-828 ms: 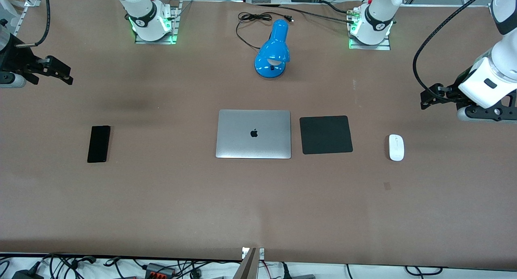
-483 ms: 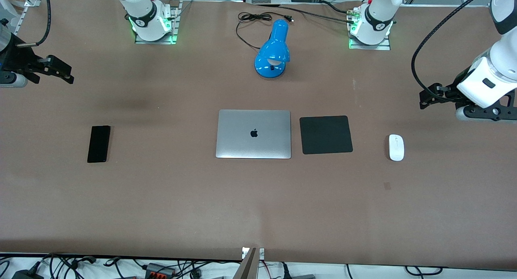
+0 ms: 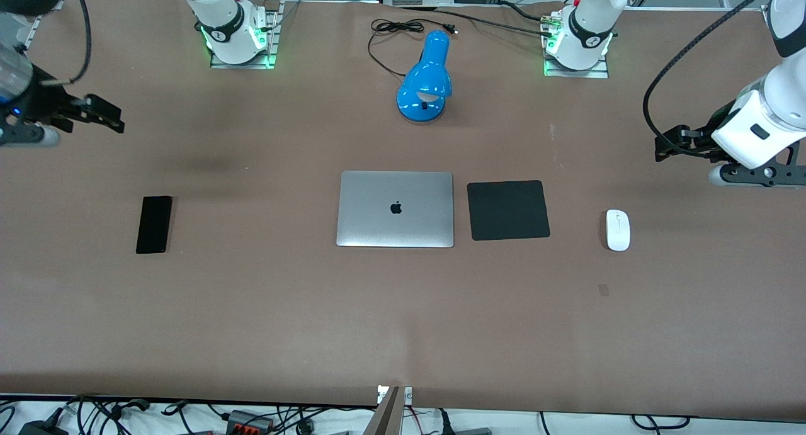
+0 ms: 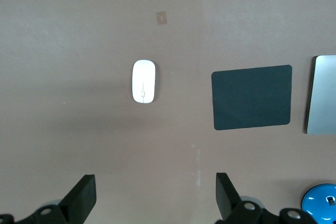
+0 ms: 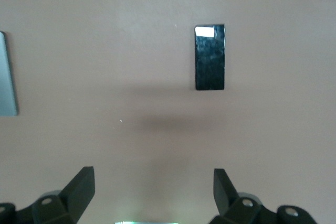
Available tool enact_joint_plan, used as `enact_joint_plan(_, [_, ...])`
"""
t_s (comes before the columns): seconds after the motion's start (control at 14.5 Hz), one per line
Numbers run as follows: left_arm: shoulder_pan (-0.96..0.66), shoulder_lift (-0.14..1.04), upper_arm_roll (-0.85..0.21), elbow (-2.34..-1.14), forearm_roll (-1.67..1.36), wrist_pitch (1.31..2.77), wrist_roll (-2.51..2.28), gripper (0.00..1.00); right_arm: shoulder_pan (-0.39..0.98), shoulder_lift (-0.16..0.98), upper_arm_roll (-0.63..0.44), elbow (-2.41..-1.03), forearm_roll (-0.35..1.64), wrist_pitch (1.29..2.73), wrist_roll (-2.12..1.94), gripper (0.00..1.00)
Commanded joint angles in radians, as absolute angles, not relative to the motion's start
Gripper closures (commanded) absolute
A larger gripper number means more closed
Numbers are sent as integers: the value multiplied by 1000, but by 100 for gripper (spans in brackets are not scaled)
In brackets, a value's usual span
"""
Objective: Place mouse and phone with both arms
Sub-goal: 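Reach the right gripper to the phone while the left gripper reaches the mouse, then grasp the black phone with the right gripper while the left grasps the mouse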
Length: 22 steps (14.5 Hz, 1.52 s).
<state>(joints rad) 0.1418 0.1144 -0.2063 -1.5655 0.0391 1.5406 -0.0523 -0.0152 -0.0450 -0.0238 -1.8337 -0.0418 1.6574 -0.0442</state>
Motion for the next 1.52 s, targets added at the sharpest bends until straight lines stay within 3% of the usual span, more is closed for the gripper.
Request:
enact_joint_plan(0.0, [190, 211, -206, -1542, 58, 1522, -32, 0, -29, 47, -21, -1816, -60, 1687, -49, 0])
enact_joint_plan(0.28, [239, 348, -206, -1580, 71, 1656, 26, 0, -23, 168, -20, -1790, -115, 1718, -34, 0])
enact_joint_plan(0.83, [241, 411, -204, -1972, 152, 2355, 80, 0, -132, 391, -25, -1848, -117, 2080, -35, 0])
enact_joint_plan(1.1, [271, 495, -206, -1979, 153, 2427, 84, 0, -146, 459, -26, -1884, -120, 2235, -40, 0])
enact_joint_plan(1.45, [272, 541, -204, -2016, 153, 2528, 90, 0, -187, 492, -26, -2055, -120, 2575, -51, 0])
